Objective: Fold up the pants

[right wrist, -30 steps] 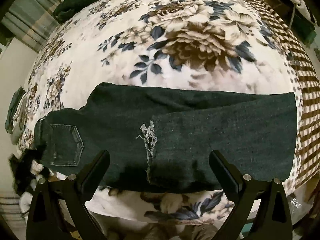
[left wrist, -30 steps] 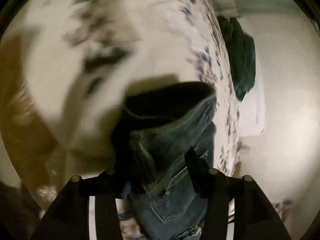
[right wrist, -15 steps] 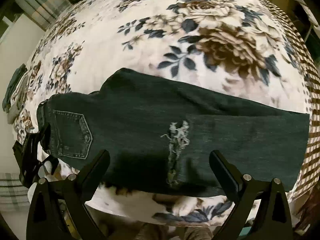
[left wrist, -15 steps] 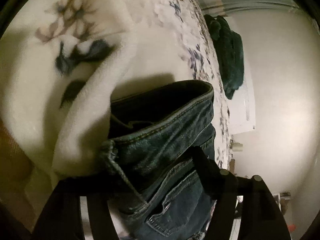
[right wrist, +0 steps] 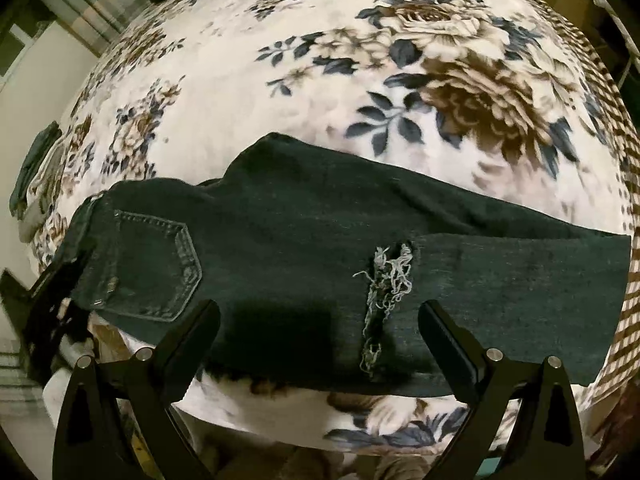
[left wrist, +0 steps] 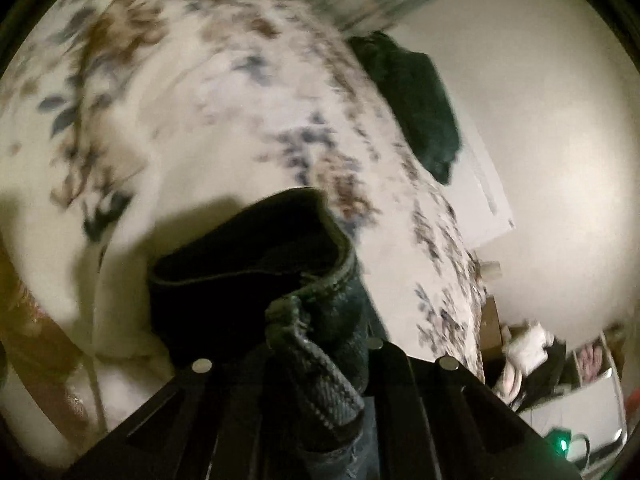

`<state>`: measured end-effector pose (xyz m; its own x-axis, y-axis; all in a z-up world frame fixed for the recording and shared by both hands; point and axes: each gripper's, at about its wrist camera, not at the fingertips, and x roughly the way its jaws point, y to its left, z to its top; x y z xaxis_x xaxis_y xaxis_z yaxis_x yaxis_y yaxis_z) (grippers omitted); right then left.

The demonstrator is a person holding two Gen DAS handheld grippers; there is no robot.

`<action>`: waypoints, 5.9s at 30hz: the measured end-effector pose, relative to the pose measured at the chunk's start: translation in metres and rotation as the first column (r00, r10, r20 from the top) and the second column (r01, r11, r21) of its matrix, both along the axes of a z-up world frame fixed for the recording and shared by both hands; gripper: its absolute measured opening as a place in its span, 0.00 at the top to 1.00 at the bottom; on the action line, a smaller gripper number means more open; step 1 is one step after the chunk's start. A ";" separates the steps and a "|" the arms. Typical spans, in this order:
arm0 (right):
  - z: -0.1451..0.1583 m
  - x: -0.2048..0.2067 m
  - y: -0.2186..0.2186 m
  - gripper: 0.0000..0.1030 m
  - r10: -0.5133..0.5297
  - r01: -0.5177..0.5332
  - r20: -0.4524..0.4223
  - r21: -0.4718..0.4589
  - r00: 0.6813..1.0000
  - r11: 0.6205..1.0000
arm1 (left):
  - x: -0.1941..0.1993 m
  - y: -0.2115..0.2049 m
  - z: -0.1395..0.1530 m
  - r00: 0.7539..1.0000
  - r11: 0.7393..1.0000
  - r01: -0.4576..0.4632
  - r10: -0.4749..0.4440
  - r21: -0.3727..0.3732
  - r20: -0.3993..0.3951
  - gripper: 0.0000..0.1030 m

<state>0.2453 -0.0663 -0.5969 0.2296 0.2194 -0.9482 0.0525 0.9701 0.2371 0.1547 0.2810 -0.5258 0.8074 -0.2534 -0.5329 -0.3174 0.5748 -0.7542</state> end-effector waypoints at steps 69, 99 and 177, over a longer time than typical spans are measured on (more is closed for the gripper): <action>-0.017 0.024 -0.012 0.03 -0.041 0.041 -0.042 -0.004 0.998 0.999 | 0.054 -0.104 0.111 0.820 0.811 0.573 -0.569 0.120 -0.070 0.97; -0.014 -0.020 -0.147 0.02 -0.141 0.134 -0.007 0.359 0.990 0.924 | 0.044 -0.225 0.077 0.763 0.739 0.552 -0.260 0.386 -0.592 0.19; -0.047 -0.124 -0.328 0.77 -0.455 0.476 -0.146 0.326 0.879 0.817 | 0.032 -0.296 -0.008 0.640 0.751 0.640 -0.403 0.164 -0.654 0.03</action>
<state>0.1217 -0.3942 -0.6439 0.3338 0.4119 -0.8479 0.5014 0.6841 0.5297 0.1869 -0.0147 -0.5339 0.1279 -0.2366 -0.9631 -0.1557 0.9543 -0.2551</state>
